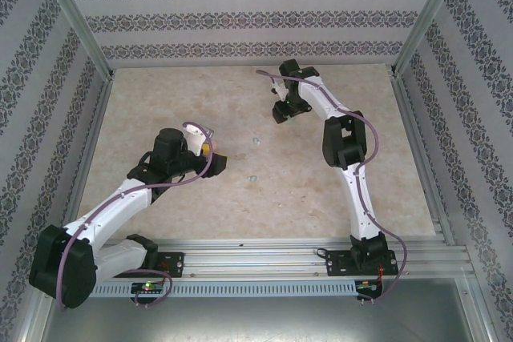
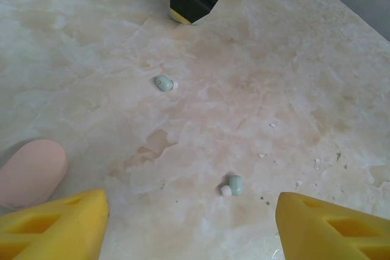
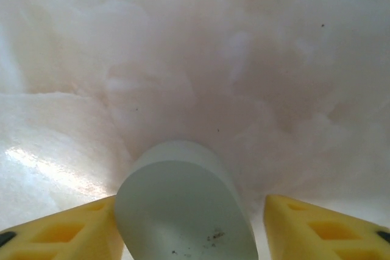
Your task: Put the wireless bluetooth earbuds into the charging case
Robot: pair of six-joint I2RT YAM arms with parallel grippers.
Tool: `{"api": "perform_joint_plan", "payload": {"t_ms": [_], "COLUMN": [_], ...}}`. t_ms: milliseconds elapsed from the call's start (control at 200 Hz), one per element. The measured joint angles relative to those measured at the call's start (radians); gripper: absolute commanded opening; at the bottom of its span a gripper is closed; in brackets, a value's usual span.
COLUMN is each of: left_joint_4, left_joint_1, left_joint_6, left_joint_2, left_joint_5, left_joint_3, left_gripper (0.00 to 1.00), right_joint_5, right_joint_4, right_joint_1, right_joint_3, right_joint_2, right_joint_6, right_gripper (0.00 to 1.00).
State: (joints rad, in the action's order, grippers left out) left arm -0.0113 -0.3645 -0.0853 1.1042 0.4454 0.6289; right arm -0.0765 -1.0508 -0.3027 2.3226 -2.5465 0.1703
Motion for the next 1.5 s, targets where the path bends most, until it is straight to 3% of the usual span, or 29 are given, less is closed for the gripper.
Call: {"api": "perform_joint_plan", "payload": {"t_ms": [220,390,630,944,1249,1499], "left_joint_4": [0.000,-0.003,-0.053,-0.245,-0.383,-0.377], "left_joint_1": [0.000,0.011,0.079,0.151,0.156,0.148], "left_joint_6": [0.003,-0.006,-0.095,-0.243,-0.340,-0.417], "left_joint_2": [-0.013,-0.033,-0.063,-0.038,0.019,0.031], "left_joint_5": [-0.001,0.000,0.016,0.106,0.248,0.349], "left_joint_3": [0.000,0.005,0.083,0.286,0.380,0.372], "left_gripper": [0.73,0.73,0.72,0.67,0.62,0.60], "right_joint_5": [-0.003,0.001,-0.002,-0.072,-0.151,-0.182], "right_joint_4": [-0.015,0.014,0.104,0.275,0.397,0.430], "right_joint_1": [-0.001,-0.013,-0.105,-0.374,-0.433,-0.470], "right_joint_3": [-0.019,-0.140,-0.453,-0.698,-0.794,-0.794], "right_joint_2": [0.009,0.079,0.326,0.713,0.840,0.889], "right_joint_6": [0.029,0.043,0.042,0.000,-0.075,-0.106], "right_gripper": [0.38,0.33,0.32,0.32,0.30,0.31]}}
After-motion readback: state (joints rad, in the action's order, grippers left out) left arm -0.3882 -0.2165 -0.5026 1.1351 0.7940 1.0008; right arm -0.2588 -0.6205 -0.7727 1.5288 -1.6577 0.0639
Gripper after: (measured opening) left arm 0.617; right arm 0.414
